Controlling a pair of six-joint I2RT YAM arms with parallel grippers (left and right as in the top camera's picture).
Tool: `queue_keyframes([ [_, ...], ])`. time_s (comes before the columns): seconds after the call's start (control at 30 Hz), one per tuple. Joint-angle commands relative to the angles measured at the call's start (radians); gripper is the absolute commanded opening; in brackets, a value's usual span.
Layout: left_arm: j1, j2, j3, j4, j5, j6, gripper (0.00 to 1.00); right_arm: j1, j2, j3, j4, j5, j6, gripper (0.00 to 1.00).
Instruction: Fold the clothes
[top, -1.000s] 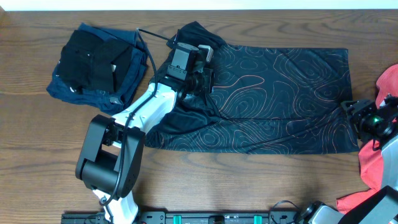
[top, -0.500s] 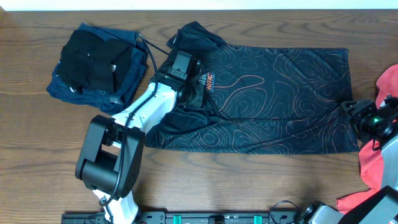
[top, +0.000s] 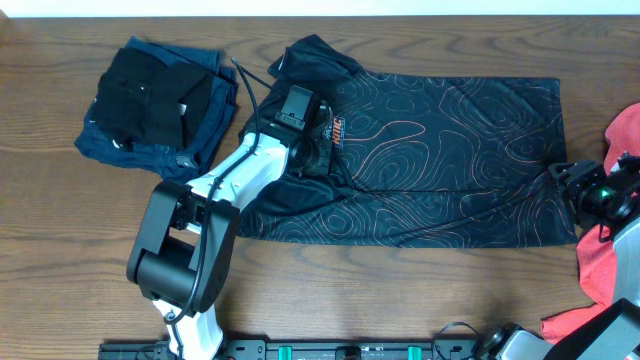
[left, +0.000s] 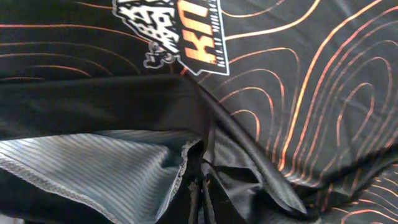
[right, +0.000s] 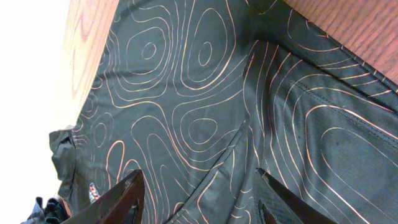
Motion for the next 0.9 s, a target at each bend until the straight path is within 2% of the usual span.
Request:
queue_keyframes([
  [0.0,0.000,-0.050,0.048,0.001,0.031,-0.006,0.06,-0.002,-0.013,0.001,-0.003,-0.001,-0.018,0.54],
  [0.2,-0.001,-0.075,0.072,0.023,0.032,-0.006,0.06,-0.002,-0.013,0.001,-0.003,0.000,-0.018,0.54],
  [0.47,0.000,-0.073,0.072,0.189,0.103,-0.006,0.06,-0.002,-0.013,0.001,-0.004,0.006,-0.019,0.55],
  [0.7,-0.006,-0.037,0.071,0.184,0.103,-0.006,0.08,-0.002,-0.013,0.001,-0.002,0.007,-0.019,0.55],
  [0.73,-0.009,-0.030,0.071,0.185,0.103,-0.006,0.13,-0.002,-0.013,0.001,-0.003,0.007,-0.019,0.54],
  [0.77,-0.013,-0.022,0.071,0.186,0.103,-0.006,0.24,-0.002,-0.013,0.001,-0.003,0.007,-0.019,0.54],
  [0.87,-0.020,-0.014,0.071,0.176,0.103,-0.005,0.48,-0.002,-0.013,0.001,-0.004,0.006,-0.019,0.55],
])
